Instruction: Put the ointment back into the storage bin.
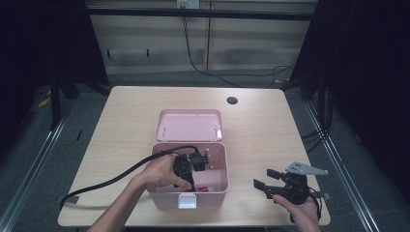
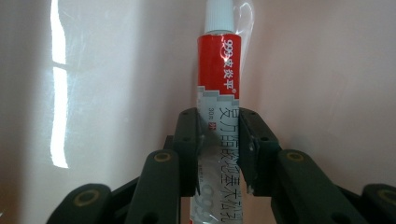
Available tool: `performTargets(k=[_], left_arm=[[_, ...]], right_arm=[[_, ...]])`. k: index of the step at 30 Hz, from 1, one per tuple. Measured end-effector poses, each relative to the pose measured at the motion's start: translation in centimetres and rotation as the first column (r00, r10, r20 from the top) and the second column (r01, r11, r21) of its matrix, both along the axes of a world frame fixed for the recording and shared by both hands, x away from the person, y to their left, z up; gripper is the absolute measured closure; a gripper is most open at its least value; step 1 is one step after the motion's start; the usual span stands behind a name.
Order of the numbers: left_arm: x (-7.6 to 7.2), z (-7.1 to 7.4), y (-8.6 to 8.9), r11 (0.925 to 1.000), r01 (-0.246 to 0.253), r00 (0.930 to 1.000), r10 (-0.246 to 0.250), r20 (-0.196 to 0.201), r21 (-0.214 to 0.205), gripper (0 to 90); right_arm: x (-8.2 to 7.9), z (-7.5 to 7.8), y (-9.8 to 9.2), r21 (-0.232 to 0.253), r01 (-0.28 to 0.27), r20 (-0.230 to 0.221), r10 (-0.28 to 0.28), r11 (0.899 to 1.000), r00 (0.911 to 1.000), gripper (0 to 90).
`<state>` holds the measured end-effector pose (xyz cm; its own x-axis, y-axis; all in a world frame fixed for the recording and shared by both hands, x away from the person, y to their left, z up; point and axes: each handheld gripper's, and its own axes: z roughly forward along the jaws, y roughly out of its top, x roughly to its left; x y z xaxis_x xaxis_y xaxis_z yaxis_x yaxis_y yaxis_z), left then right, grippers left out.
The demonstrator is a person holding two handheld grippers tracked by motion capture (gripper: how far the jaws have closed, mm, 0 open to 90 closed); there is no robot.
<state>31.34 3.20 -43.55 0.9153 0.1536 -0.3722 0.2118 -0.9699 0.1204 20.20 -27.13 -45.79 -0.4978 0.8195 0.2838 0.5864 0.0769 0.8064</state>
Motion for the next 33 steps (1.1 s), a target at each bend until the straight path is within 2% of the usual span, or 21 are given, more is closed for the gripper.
performTargets(k=[3,5,11,15,22,25,33], left_arm=[[0.1,-0.1,-0.1,0.9999,-0.011,0.9999,0.011,0.013,-0.013,70.7],[0.1,-0.2,-0.2,0.9999,-0.006,1.0,0.006,0.003,-0.015,70.6],[-0.1,-0.8,-0.4,0.9997,0.007,1.0,-0.007,-0.006,0.023,70.3],[0.0,-0.9,-0.4,0.9998,-0.006,1.0,0.006,0.006,0.02,70.4],[0.0,-1.2,-0.5,0.999,-0.001,0.9999,0.002,-0.014,0.045,70.4],[0.0,-1.4,-0.6,0.9984,-0.01,0.9999,0.01,-0.011,0.056,70.3],[0.1,-1.3,-0.6,0.9987,-0.014,0.9995,0.015,-0.028,0.049,69.8]], right_arm=[[0.0,0.0,0.0,-0.001,0.0,0.0,0.0,1.0,1.0,25.8],[0.0,0.0,0.0,0.0,-0.001,0.0,0.001,1.0,1.0,25.8],[0.0,0.0,0.0,0.0,-0.001,0.001,0.001,1.0,1.0,25.8],[0.0,0.0,0.0,0.001,-0.002,0.0,0.002,1.0,1.0,25.8],[0.0,0.0,0.0,0.0,0.0,-0.001,0.0,1.0,1.0,25.8],[0.0,0.0,0.0,-0.001,-0.002,0.002,0.002,1.0,1.0,25.8],[0.0,0.0,0.0,0.0,-0.001,0.0,0.001,1.0,1.0,25.8]])
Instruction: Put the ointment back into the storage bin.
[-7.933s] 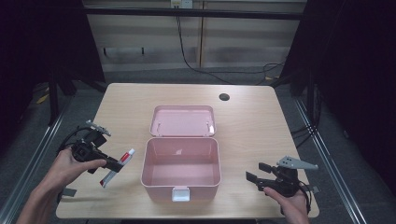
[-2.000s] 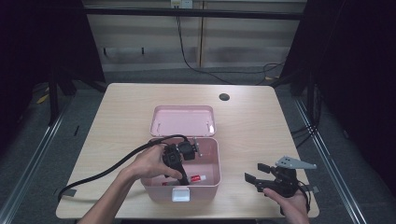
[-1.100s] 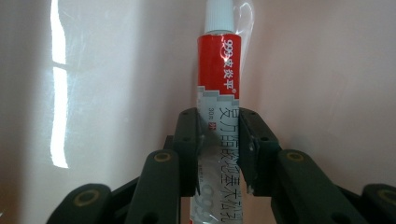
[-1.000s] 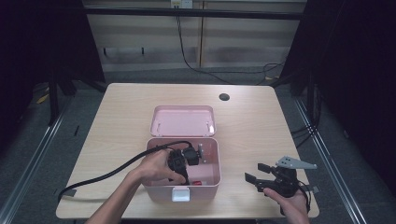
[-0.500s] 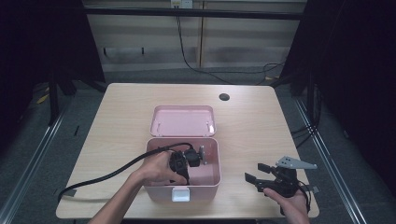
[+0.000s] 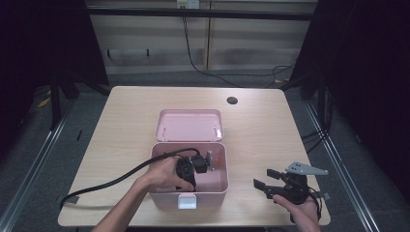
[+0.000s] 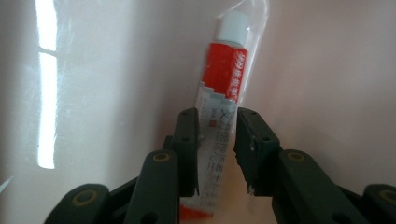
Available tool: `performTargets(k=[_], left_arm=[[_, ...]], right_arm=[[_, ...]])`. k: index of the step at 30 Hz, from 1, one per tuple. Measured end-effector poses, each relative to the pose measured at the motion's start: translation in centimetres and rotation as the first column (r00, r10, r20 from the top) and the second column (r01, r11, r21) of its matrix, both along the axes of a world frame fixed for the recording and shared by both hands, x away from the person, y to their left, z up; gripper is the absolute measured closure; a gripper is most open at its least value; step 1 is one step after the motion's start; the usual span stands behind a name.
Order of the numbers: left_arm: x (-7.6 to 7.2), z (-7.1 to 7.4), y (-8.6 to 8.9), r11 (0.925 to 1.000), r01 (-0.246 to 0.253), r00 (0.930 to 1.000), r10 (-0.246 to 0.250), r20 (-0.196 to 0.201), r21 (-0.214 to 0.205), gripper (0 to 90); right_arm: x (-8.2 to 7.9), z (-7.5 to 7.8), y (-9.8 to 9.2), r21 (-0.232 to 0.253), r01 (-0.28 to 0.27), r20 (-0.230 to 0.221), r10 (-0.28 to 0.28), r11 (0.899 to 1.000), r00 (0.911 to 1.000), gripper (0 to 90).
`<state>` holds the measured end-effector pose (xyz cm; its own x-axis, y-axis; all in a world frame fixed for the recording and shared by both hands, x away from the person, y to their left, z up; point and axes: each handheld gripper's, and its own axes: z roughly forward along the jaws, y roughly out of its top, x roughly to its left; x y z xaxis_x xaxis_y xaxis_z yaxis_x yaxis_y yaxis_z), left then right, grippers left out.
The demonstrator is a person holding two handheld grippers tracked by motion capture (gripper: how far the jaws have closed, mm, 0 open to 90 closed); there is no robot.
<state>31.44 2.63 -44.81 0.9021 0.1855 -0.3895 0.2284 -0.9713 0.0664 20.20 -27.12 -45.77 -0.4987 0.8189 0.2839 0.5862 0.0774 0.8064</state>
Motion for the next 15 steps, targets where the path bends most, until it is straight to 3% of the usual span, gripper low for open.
performTargets(k=[6,11,15], left_arm=[[0.1,0.1,0.1,0.9999,-0.013,0.9998,0.013,0.013,-0.001,67.6],[0.2,1.1,0.4,0.9978,-0.033,0.999,0.035,0.028,-0.058,66.0],[0.0,1.7,0.6,0.9963,-0.041,0.9984,0.044,0.035,-0.075,65.1]], right_arm=[[0.0,0.0,0.0,0.0,-0.001,0.001,0.001,1.0,1.0,25.8],[0.0,0.0,0.0,-0.001,0.0,-0.001,0.0,1.0,1.0,25.8],[0.0,0.0,0.0,-0.005,-0.001,0.002,0.001,1.0,1.0,25.8]])
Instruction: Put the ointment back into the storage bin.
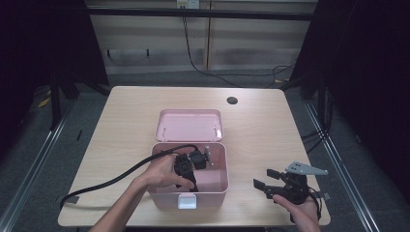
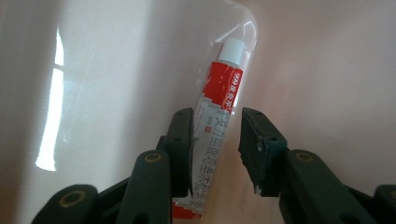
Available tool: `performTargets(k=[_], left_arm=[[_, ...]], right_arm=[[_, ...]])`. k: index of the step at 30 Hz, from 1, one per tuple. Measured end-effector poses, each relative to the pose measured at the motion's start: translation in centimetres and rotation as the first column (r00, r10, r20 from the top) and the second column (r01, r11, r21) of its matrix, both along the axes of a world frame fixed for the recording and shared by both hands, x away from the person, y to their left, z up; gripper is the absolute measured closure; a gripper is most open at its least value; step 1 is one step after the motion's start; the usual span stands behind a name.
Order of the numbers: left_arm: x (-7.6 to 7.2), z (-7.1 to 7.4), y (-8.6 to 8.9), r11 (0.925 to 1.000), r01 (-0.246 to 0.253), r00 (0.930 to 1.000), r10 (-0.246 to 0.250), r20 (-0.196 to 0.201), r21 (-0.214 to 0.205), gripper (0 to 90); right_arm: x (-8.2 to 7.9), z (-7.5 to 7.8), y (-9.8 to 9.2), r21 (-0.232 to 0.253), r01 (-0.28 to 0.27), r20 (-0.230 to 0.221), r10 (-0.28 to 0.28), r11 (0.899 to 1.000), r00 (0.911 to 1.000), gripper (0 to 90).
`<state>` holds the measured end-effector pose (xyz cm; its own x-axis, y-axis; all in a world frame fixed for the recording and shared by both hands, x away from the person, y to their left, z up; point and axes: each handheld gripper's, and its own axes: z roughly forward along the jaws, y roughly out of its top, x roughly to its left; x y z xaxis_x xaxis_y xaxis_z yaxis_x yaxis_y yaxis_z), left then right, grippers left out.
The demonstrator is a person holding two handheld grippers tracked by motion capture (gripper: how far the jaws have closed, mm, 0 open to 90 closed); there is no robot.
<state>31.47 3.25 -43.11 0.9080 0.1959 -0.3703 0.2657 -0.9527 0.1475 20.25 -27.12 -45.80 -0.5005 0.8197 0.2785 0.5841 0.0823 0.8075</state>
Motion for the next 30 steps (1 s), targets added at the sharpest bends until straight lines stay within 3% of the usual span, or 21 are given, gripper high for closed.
performTargets(k=[15,22,30], left_arm=[[-0.2,2.4,1.1,0.9971,-0.034,0.9983,0.037,0.046,-0.068,63.6],[-0.3,3.8,1.8,0.9936,-0.051,0.9979,0.054,0.034,-0.101,61.1],[-0.4,5.3,2.6,0.9903,-0.033,0.9985,0.038,0.038,-0.135,58.5]], right_arm=[[0.0,0.0,0.0,0.005,0.002,-0.003,-0.002,1.0,1.0,25.8],[0.0,0.0,0.0,0.001,0.001,0.0,-0.001,1.0,1.0,25.8],[0.0,0.0,0.0,0.0,0.001,0.0,-0.001,1.0,1.0,25.8]])
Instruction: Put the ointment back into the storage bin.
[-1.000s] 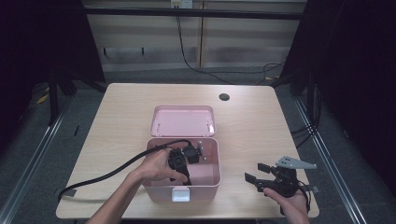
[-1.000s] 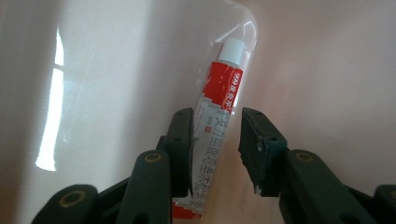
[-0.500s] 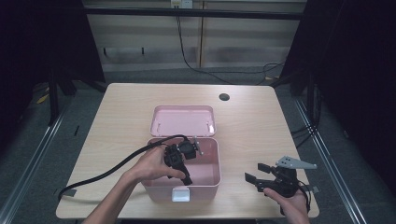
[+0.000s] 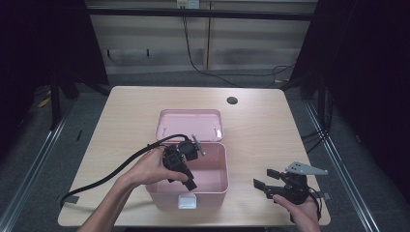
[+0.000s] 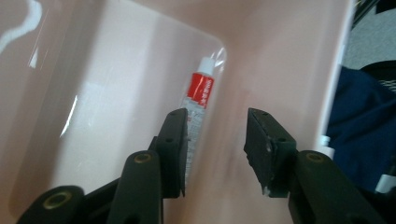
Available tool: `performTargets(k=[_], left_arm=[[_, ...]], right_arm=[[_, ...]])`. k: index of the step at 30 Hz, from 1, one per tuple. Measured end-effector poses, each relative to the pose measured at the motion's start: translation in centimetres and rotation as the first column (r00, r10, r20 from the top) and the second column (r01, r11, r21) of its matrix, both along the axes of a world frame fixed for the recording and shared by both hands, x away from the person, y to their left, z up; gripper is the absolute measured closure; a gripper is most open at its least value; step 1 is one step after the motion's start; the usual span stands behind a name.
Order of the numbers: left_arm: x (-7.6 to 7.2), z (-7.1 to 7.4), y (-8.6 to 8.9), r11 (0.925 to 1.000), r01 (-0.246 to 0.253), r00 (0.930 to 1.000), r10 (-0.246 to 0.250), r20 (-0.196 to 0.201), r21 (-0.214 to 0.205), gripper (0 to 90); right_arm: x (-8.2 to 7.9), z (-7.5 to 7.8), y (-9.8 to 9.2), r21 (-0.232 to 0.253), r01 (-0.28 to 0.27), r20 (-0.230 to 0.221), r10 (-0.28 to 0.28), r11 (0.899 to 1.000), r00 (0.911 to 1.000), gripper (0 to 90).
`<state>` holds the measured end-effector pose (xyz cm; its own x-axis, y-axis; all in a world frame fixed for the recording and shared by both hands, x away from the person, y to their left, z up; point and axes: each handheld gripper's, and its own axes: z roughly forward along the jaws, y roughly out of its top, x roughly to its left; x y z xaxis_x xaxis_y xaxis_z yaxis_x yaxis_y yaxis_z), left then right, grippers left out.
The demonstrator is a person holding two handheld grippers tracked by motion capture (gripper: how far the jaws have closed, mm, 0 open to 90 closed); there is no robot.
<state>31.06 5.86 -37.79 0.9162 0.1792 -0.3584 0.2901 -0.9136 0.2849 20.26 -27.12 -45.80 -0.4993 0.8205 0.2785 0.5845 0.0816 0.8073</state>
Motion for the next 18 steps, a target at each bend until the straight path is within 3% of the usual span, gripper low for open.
performTargets(k=[1,2,3,5,12,14,17,18], left_arm=[[-0.2,0.2,0.1,0.9998,-0.017,0.9999,0.017,-0.003,-0.008,58.4],[-0.1,0.4,0.2,0.9999,0.006,1.0,-0.006,0.006,-0.009,58.4],[-0.2,0.5,0.3,0.9998,-0.012,0.9999,0.012,-0.004,-0.019,58.3],[-0.3,0.7,0.5,0.9997,0.0,1.0,0.0,-0.007,-0.023,58.1],[-0.6,1.8,1.2,0.9984,-0.019,0.9998,0.019,0.011,-0.054,54.6],[-0.6,2.2,1.5,0.9988,0.003,0.9998,-0.002,0.018,-0.049,53.7],[-1.0,2.7,1.8,0.9977,-0.022,0.9992,0.025,0.031,-0.064,53.0],[-0.9,2.9,2.1,0.9982,-0.008,0.9991,0.011,0.042,-0.06,52.7]], right_arm=[[0.0,0.0,0.0,0.0,-0.001,0.0,0.001,1.0,1.0,25.8],[0.0,0.0,0.0,0.0,-0.001,0.0,0.001,1.0,1.0,25.8],[0.0,0.0,0.0,0.004,-0.001,0.001,0.001,1.0,1.0,25.8],[0.0,0.0,0.0,0.005,0.001,-0.002,-0.001,1.0,1.0,25.8],[0.0,0.0,0.0,0.0,0.001,0.0,-0.001,1.0,1.0,25.7],[0.0,0.0,0.0,0.003,0.002,-0.002,-0.002,1.0,1.0,25.7],[-0.1,0.0,0.0,0.004,0.002,-0.002,-0.002,1.0,1.0,25.7],[0.0,0.0,0.0,0.004,0.002,-0.002,-0.002,1.0,1.0,25.7]])
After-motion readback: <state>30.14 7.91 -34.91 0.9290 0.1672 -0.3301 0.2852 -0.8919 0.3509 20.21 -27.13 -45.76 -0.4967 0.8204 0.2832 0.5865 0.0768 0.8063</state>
